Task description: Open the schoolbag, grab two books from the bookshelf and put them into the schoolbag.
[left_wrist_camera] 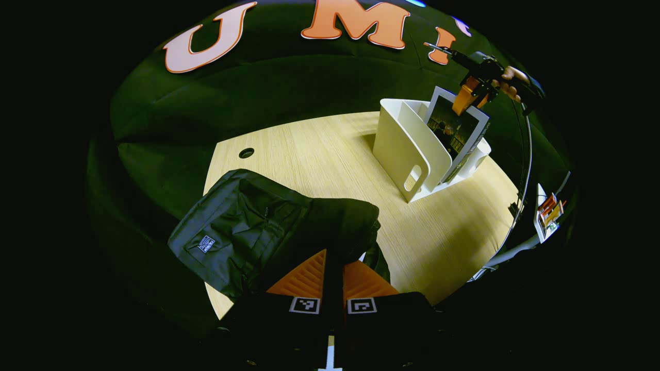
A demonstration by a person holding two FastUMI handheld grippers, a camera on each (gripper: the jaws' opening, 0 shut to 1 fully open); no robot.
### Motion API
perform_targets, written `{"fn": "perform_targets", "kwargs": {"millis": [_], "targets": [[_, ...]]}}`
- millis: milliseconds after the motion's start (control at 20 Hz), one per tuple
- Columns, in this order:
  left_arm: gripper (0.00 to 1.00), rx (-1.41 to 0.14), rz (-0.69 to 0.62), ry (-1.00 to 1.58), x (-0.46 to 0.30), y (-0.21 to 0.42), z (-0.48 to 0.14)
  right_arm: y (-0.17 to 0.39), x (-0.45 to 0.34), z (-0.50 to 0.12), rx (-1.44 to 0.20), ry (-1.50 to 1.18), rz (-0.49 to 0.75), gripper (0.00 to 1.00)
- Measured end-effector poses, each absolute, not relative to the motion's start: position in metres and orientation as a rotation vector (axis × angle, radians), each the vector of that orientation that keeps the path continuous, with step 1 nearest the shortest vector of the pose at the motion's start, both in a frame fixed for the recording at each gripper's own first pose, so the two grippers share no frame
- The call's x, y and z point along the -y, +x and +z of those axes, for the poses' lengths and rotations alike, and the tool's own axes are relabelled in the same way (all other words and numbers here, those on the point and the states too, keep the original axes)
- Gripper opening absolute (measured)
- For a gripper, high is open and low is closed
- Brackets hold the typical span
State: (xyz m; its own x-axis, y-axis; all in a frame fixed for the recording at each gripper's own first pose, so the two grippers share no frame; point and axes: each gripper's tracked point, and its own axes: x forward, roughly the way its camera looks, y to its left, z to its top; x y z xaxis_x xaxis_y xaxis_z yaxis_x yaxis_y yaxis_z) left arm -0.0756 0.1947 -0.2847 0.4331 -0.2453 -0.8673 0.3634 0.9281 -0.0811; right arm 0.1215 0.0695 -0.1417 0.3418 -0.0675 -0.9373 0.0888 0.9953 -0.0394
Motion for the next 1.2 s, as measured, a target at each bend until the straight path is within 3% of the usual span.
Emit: {"fn": "perform_targets", "kwargs": {"millis": [650, 950, 1200], "targets": [[0.05, -1.027, -0.533, 0.185, -0.203, -0.080, -0.280, -0.027, -0.080, -0.114, -1.181, 0.171, -0.183, 0.30], [0.05, -1.017, -0.567, 0.202, -0.205, -0.080, -0.276, -0.078, -0.102, -0.127, -1.159, 0.335, -0.165, 0.30], [0.05, -1.011, -0.584, 0.204, -0.207, -0.076, -0.269, -0.095, -0.139, -0.140, -1.118, 0.519, -0.081, 0.29]]}}
